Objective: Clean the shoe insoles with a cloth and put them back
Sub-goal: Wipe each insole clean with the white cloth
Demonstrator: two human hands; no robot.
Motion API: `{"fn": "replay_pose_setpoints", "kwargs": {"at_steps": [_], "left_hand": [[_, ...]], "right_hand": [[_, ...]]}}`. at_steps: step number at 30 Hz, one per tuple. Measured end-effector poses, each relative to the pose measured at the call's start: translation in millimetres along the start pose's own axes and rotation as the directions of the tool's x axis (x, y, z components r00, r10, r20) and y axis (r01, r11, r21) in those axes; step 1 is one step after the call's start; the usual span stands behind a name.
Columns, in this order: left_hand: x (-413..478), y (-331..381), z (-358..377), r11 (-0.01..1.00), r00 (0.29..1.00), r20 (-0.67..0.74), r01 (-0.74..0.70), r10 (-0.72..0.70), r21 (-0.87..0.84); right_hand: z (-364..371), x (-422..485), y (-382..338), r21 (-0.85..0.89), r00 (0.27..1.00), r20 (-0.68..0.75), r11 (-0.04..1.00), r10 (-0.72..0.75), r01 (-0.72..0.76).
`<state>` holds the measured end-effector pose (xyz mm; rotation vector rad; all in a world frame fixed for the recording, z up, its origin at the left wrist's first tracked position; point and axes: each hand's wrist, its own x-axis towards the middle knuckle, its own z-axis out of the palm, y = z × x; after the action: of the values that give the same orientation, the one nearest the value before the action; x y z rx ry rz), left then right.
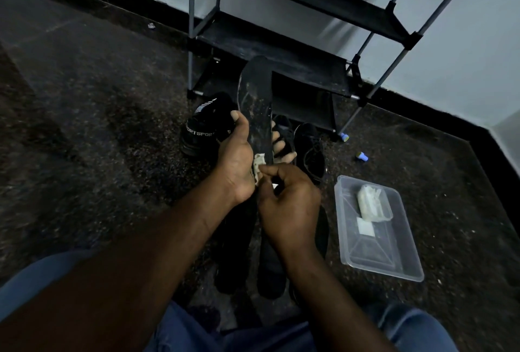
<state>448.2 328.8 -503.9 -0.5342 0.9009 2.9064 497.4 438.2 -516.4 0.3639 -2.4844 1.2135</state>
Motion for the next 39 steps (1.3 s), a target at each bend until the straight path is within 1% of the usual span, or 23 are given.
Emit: {"fn": "replay_pose_setpoints", "kwargs": {"at_steps": [3,6,8,13,16,20,24,29,32,35,37,39], "left_hand": [[1,-6,-2,0.994,0.997,-0.068,-0.027,0.034,0.101],[1,-5,-2,0.984,0.996,-0.074,-0.033,0.047,0.177],[1,-4,-3,0.987,0.998,-0.052,-0.018,0.026,0.158],[-5,3,2,0.999,0.999,-0.010,0.038,-0.039,-0.019],[-6,7,3,0.999,0.999,0.009,0.050,-0.049,-0.019],[-4,1,4,0.997,0.996,0.046,0.076,-0.076,-0.002],[-2,-1,1,0.996,0.993,0.080,0.091,-0.089,-0.019],[-3,-2,0,0.994,0.989,0.104,0.105,-0.102,-0.018],[-6,-4,2,0.991,0.987,0.088,0.127,-0.131,0.051],[-12,-7,5,0.969,0.971,0.135,0.175,-0.199,0.171],[-13,-9,6,0.961,0.967,0.132,0.187,-0.216,0.202],[-12,-6,5,0.962,0.971,0.119,0.179,-0.206,0.208]], "right_hand": [[5,2,-12,0.086,0.999,-0.004,0.996,0.032,-0.031],[6,12,-15,0.084,1.000,-0.012,0.996,0.016,-0.015],[7,11,-12,0.065,1.000,0.001,0.998,-0.014,0.014],[-4,0,8,-0.050,0.994,0.061,0.994,-0.094,0.097],[-13,4,18,-0.145,0.992,0.070,0.983,-0.101,0.110],[-18,21,28,-0.215,0.996,0.017,0.972,-0.091,0.093],[-16,25,25,-0.218,0.997,0.020,0.973,-0.068,0.071],[-17,2,25,-0.180,0.998,0.026,0.981,-0.065,0.069],[-18,8,22,-0.220,0.997,0.027,0.973,-0.072,0.076],[-18,29,19,-0.295,0.996,0.023,0.951,-0.087,0.090],[-16,44,16,-0.323,0.996,0.025,0.943,-0.083,0.087],[-15,50,14,-0.328,0.994,0.069,0.939,-0.080,0.099]]}}
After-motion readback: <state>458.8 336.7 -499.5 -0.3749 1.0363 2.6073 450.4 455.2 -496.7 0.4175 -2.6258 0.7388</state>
